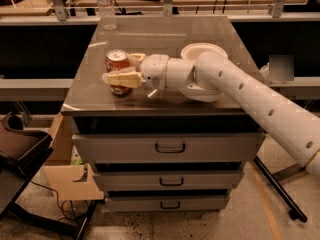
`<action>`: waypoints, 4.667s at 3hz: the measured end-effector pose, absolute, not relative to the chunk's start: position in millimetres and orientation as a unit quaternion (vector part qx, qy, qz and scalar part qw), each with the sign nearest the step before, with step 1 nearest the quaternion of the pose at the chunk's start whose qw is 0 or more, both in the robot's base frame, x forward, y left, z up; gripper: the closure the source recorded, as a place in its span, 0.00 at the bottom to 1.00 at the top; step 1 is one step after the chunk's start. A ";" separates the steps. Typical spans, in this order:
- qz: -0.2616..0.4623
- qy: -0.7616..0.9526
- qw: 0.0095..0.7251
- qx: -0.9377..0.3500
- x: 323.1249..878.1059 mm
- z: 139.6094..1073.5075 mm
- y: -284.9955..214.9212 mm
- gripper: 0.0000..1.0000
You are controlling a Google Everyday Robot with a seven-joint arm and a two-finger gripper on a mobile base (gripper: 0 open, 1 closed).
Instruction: Move coke can near water bottle
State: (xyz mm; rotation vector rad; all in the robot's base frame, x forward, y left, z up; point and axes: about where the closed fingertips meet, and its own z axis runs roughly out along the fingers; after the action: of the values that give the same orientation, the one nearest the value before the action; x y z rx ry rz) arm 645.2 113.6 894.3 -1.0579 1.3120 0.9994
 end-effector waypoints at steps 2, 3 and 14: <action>0.427 0.552 0.556 -0.452 642.4 895.7 120.4 0.95; 0.427 0.552 0.555 -0.452 641.8 895.9 121.9 1.00; 0.325 0.745 0.513 -0.275 911.8 941.2 68.5 1.00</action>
Offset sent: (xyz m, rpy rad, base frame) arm -0.0012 0.0029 0.0006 0.0007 -0.0021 0.0053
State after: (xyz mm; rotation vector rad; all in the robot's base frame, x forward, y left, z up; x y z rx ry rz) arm 911.8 68.5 941.2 -0.6622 1.7919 0.7822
